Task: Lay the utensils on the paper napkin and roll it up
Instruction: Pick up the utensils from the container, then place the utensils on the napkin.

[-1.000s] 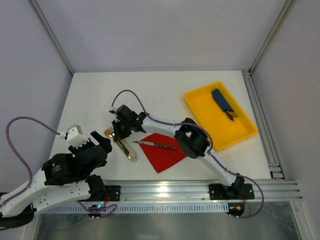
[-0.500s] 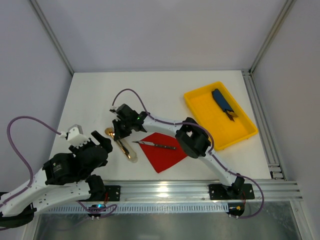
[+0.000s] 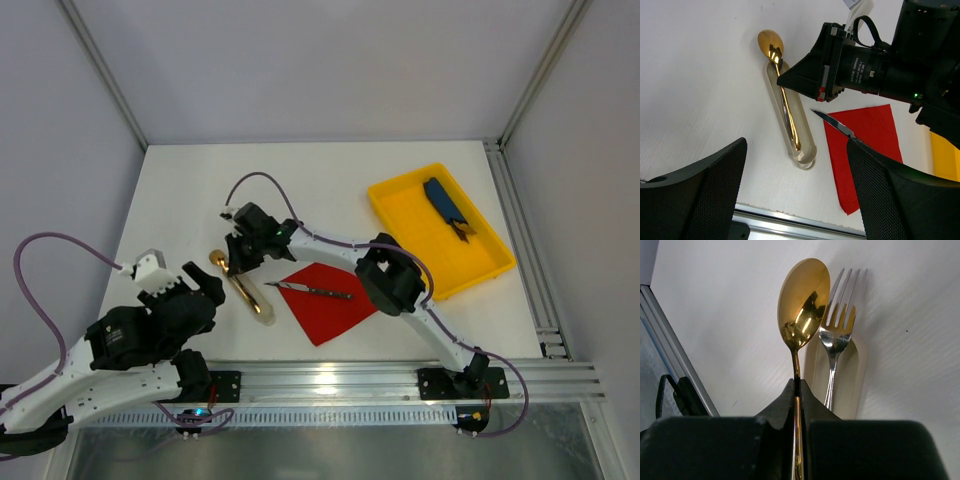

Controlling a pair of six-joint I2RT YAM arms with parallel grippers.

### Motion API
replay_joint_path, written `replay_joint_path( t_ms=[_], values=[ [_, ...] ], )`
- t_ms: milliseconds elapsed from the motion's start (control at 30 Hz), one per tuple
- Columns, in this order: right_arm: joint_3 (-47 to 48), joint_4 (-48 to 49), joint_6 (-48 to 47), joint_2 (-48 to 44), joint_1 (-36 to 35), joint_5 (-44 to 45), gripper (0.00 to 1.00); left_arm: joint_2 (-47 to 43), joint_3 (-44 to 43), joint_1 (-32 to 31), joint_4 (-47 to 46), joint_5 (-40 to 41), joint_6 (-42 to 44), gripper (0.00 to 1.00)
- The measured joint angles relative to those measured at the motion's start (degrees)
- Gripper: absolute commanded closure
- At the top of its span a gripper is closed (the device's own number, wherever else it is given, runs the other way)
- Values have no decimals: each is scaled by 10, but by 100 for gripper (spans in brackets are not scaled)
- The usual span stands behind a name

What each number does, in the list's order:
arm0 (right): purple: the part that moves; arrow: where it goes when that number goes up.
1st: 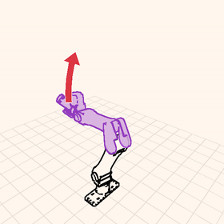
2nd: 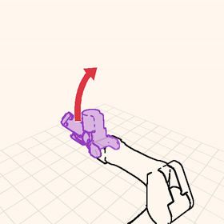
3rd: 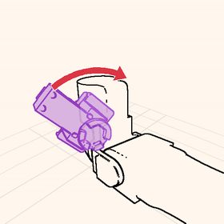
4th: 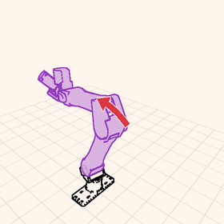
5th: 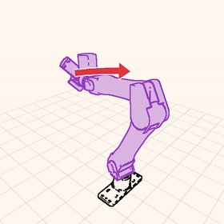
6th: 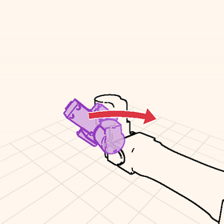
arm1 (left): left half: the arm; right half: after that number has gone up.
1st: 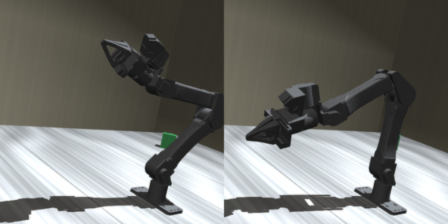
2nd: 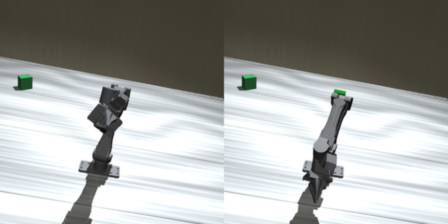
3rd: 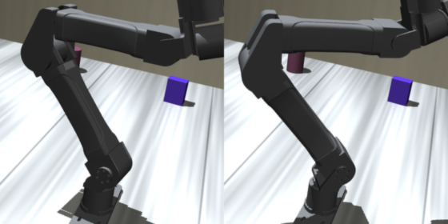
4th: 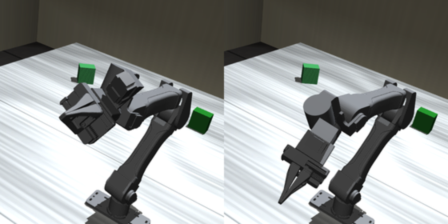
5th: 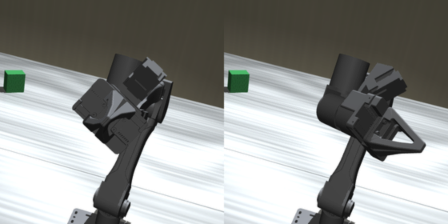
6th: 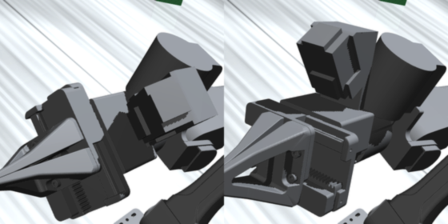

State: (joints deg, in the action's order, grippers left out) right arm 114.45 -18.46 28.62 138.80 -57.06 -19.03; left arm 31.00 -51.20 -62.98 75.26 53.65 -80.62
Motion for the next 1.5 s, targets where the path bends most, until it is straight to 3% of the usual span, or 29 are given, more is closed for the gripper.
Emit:
replay_joint_path(
  t_ms=[433, 633, 867, 1033, 1300, 1500],
  values=[
    [-27, 3, -14, -77, 9, -18, 97, -14, 0, 0, -9, -1, 12, 20],
    [-177, 39, -19, -196, 31, -60, 97, -8, -1, 0, -39, 0, 19, 21],
    [-403, 115, -19, -362, 66, -142, 96, 116, -32, 0, -95, -2, 19, 20],
    [-515, 142, -15, -448, 70, -189, 96, 145, -25, 0, -172, -19, 35, 23],
    [-599, 155, -30, -565, 75, -229, 96, 151, 2, 0, -250, -78, 51, 21],
    [-638, 162, -34, -607, 88, -249, 96, 123, 66, 0, -356, -144, 120, 22]
  ],
)
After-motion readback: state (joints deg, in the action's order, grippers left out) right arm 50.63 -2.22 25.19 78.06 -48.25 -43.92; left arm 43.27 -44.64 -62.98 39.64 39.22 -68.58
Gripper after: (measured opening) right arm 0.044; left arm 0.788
